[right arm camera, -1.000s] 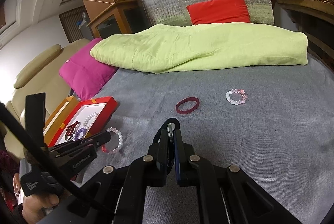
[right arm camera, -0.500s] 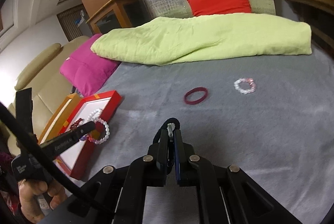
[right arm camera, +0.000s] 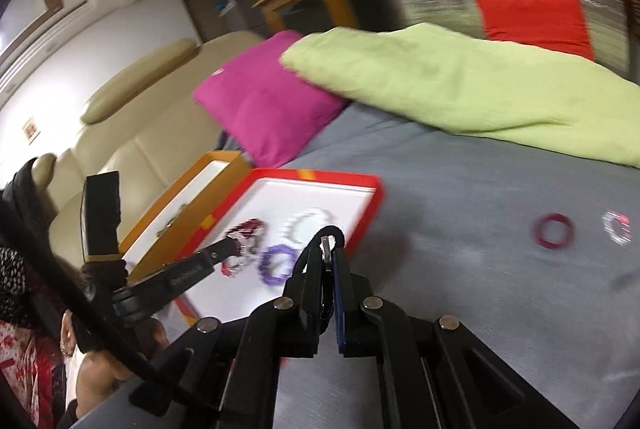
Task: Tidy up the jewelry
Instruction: 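Carry the pink bracelet and black hair tie in both tools over the tray, then lower the pink bracelet and black hair tie into the tray with both tools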
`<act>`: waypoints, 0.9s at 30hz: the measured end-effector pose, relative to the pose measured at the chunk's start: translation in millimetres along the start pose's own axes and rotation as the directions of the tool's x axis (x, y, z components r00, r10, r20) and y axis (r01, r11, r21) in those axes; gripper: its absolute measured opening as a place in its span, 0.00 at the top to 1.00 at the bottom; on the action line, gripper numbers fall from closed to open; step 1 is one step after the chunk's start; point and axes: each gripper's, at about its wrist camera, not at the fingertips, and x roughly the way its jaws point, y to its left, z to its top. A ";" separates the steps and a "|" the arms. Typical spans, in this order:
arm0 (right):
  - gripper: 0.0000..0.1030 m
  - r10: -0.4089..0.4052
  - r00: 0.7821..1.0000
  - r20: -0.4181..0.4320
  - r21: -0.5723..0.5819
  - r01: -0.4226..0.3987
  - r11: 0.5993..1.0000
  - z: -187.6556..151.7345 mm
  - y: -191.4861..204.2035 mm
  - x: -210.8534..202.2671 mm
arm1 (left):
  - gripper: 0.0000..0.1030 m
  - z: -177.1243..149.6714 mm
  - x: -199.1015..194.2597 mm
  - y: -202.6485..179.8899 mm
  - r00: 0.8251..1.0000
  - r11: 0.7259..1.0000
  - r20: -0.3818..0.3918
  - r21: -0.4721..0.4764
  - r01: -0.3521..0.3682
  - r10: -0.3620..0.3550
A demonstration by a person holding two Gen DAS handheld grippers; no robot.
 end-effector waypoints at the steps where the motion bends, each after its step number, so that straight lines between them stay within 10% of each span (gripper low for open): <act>1: 0.94 0.009 1.000 -0.010 -0.007 -0.009 1.000 2.3 6.5 8.9 | 0.94 1.7 1.5 6.7 1.000 1.000 -0.006 -0.023 -0.009 0.009; 27: 0.94 0.007 0.982 -0.190 -0.004 -0.008 1.000 22.0 9.1 142.0 | 0.93 -10.8 43.4 17.7 0.981 0.993 -0.159 -0.037 -0.114 0.106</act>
